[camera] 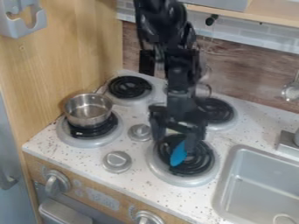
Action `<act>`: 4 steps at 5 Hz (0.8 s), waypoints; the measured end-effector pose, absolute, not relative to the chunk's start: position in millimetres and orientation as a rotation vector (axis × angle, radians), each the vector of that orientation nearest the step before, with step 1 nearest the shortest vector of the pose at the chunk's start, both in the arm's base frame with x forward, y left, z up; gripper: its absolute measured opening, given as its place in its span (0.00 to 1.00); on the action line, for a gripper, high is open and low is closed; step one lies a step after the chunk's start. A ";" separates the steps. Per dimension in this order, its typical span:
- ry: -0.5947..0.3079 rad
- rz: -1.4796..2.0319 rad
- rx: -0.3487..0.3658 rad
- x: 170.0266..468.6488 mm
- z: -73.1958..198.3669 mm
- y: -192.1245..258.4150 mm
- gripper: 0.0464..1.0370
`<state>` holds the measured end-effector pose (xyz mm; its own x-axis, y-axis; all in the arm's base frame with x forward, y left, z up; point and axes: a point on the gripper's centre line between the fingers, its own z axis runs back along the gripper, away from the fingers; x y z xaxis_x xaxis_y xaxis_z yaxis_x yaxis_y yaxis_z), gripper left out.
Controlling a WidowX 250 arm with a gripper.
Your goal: Move the blue fork to the upper right burner
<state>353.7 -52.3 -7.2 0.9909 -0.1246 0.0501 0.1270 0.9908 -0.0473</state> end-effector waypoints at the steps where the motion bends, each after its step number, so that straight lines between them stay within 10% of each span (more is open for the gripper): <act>1: -0.061 -0.114 -0.038 356.9 -19.7 -54.9 0.91; 3: -0.041 -0.125 -0.013 352.7 -32.7 -51.1 0.33; 4: -0.039 -0.129 0.001 351.2 -34.7 -48.7 0.30</act>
